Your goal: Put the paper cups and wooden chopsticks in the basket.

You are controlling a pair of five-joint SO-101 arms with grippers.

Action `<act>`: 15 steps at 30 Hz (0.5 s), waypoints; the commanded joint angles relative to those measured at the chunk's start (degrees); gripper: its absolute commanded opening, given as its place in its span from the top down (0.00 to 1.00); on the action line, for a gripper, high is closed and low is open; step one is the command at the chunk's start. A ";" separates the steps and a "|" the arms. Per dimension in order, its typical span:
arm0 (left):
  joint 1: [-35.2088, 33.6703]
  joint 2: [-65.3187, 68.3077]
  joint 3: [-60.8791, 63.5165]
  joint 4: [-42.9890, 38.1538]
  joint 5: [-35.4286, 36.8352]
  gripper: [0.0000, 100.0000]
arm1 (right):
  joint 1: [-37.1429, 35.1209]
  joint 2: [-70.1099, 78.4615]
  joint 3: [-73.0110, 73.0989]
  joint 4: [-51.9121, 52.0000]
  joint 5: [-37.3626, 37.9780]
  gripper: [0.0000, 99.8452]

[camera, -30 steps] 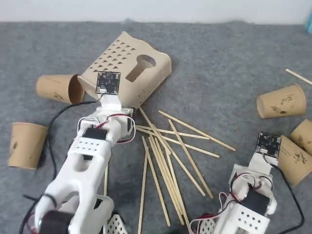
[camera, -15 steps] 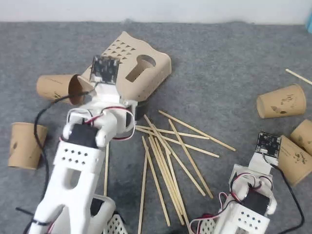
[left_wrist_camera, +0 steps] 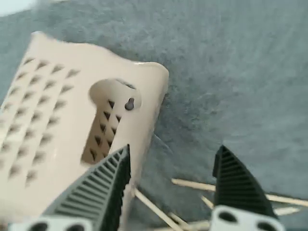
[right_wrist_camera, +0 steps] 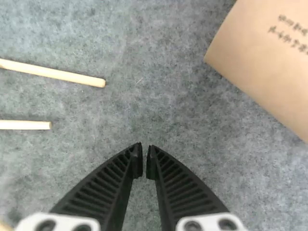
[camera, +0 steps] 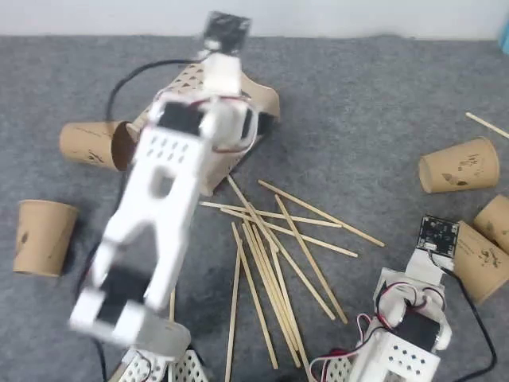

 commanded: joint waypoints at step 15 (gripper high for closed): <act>-0.97 50.99 -51.74 3.78 1.85 0.74 | 0.48 -1.01 -2.55 -0.13 0.62 0.97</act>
